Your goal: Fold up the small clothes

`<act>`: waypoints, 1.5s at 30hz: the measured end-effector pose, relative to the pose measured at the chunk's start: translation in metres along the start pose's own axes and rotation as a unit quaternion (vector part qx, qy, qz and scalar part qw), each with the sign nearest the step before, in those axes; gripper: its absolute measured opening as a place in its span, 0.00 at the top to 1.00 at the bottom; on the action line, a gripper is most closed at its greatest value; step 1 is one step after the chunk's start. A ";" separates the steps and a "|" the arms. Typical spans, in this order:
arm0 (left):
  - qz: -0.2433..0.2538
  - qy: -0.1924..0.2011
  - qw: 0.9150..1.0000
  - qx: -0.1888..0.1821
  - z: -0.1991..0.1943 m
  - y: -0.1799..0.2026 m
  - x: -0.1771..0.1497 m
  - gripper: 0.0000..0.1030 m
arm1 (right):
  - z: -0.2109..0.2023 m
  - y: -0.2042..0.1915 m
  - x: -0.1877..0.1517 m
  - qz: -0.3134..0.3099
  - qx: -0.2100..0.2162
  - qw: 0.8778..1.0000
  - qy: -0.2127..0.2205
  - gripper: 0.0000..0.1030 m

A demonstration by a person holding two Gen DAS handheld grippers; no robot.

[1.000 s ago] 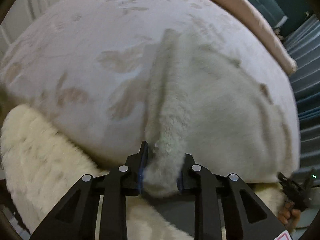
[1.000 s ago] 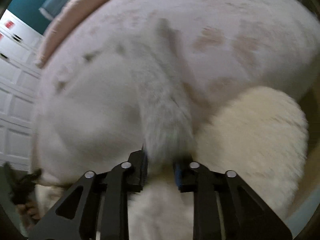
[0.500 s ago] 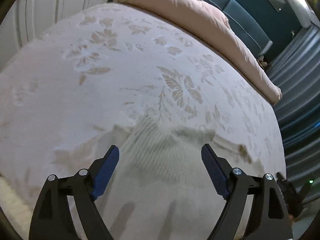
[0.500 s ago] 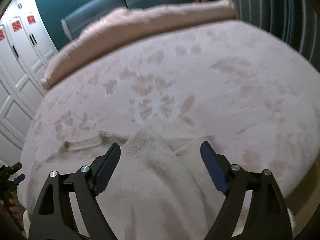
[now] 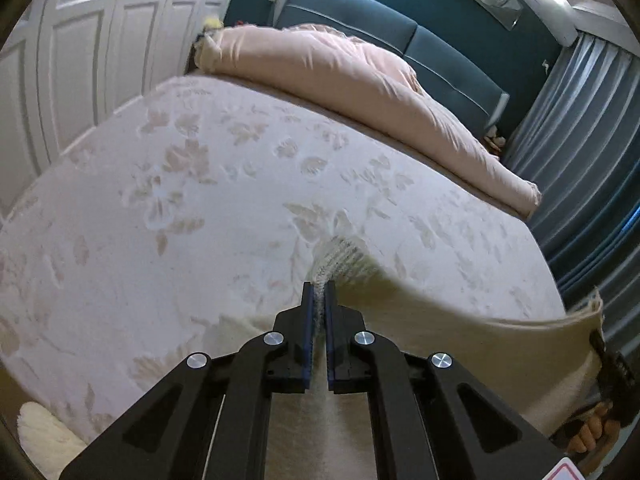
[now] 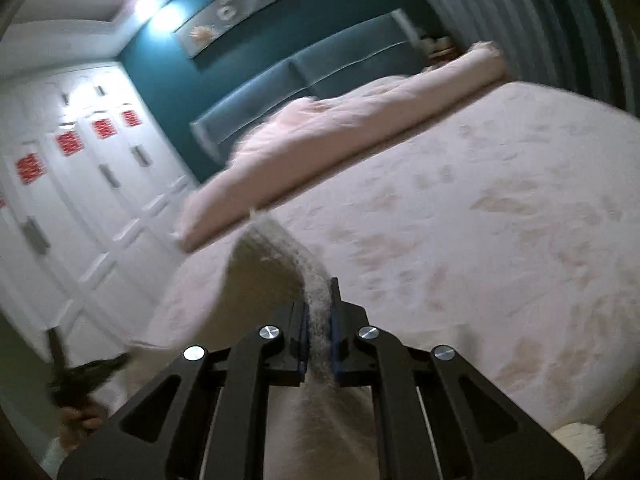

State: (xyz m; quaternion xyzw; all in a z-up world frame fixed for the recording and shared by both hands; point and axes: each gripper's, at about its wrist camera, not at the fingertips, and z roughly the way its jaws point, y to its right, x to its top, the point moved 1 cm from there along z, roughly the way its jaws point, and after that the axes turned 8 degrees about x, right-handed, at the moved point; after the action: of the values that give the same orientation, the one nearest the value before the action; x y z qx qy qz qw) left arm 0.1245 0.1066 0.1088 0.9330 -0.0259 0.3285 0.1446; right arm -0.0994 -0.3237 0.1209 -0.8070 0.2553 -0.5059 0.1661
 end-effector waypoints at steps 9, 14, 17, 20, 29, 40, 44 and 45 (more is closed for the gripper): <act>0.002 -0.083 0.995 0.053 0.072 -0.012 -0.042 0.97 | 0.056 0.046 -0.038 0.051 -0.103 0.990 -0.078 0.93; 0.027 -0.112 0.990 0.084 0.104 -0.017 -0.048 0.94 | 0.105 0.072 -0.061 0.014 -0.180 0.968 -0.176 0.92; 0.019 -0.102 0.990 0.091 0.101 -0.017 -0.047 0.84 | 0.090 0.068 -0.060 0.051 -0.181 0.971 -0.148 0.86; 0.005 -0.087 0.993 0.083 0.078 -0.020 -0.046 0.67 | 0.055 0.029 -0.055 0.015 -0.198 0.975 -0.099 0.75; 0.100 -0.095 0.990 -0.019 0.003 0.066 -0.103 0.61 | 0.087 -0.123 -0.158 -0.099 0.018 0.959 -0.264 0.76; 0.106 -0.164 0.977 0.081 0.016 -0.010 -0.153 0.73 | 0.036 -0.006 -0.162 -0.051 -0.127 0.942 -0.307 0.77; 0.099 -0.166 0.978 0.081 0.008 -0.022 -0.151 0.81 | -0.001 0.059 -0.143 0.062 -0.169 0.941 -0.288 0.87; 0.093 -0.164 0.978 0.086 0.006 -0.019 -0.148 0.82 | -0.006 0.060 -0.135 0.067 -0.173 0.943 -0.277 0.85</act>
State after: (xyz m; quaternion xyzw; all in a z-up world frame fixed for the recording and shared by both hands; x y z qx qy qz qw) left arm 0.0149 0.1158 0.0078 0.9766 -0.1076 0.1843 0.0265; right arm -0.1679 -0.2945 -0.0074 -0.9125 0.3364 -0.1985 0.1219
